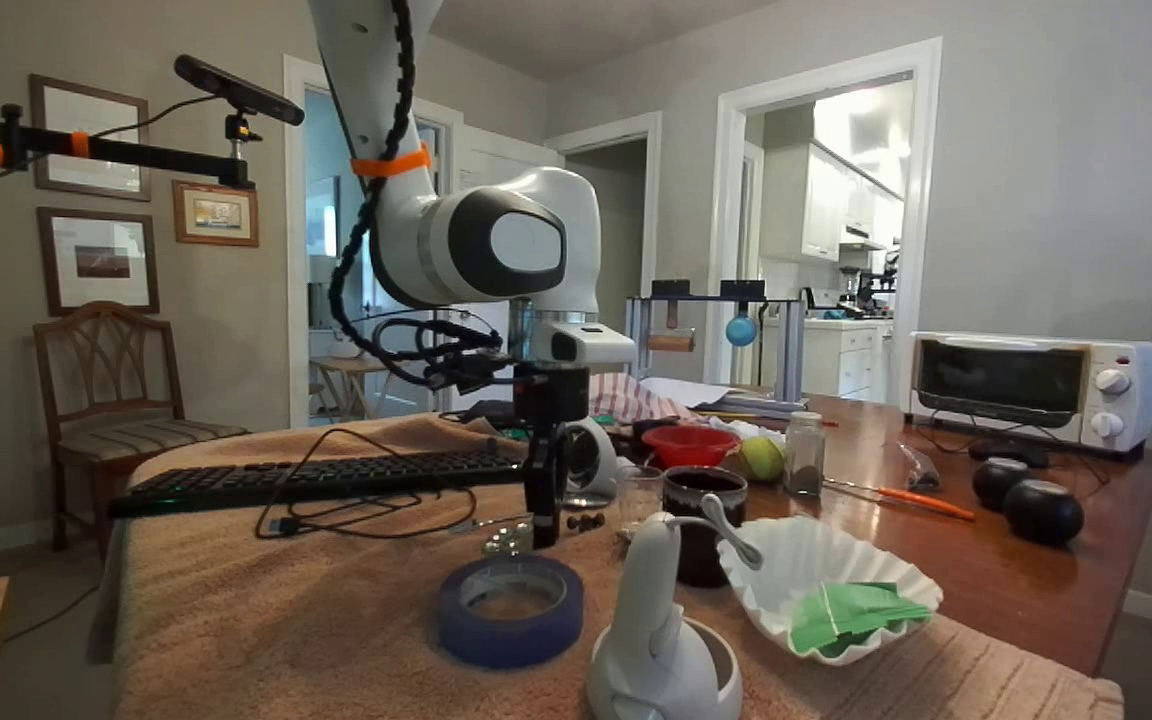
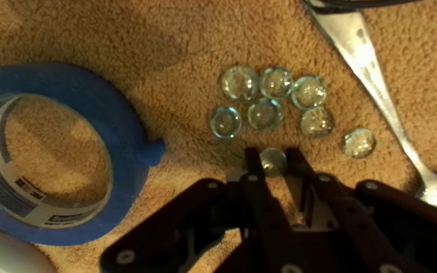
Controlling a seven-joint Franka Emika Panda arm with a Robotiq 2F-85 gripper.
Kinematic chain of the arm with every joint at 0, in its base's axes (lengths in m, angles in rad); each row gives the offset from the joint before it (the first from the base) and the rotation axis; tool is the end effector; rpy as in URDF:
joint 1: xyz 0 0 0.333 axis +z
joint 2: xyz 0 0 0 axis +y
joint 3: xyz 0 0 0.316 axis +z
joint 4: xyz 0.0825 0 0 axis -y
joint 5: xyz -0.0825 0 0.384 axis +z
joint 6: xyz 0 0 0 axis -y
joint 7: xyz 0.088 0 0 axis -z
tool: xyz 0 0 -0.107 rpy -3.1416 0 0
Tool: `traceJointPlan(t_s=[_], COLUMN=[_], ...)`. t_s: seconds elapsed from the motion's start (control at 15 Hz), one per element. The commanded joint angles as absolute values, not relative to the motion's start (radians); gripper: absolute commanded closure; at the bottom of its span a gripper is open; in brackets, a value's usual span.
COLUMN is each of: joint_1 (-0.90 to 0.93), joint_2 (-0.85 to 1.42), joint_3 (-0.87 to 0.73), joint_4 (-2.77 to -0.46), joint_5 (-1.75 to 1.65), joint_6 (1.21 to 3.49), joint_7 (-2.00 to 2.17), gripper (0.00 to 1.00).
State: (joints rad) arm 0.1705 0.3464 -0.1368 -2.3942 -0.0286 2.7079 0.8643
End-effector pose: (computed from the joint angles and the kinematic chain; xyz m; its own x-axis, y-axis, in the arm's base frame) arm 0.4955 0.0143 0.1727 0.6991 -0.7146 0.0236 -0.7145 -0.6970 0.0609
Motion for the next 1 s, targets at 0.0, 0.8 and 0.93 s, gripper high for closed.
traceJointPlan(t_s=[0.0,0.8,0.93], joint_1=[0.185,0.168,0.174], joint_2=[0.289,0.261,0.271], joint_3=[-0.147,-0.18,-0.199], joint_4=[-2.404,-2.331,-2.326], joint_5=[-0.054,-0.234,-0.248], joint_6=[2.678,2.897,2.913], joint_7=[0.882,0.796,0.799], gripper=[0.95,0.95,0.95])
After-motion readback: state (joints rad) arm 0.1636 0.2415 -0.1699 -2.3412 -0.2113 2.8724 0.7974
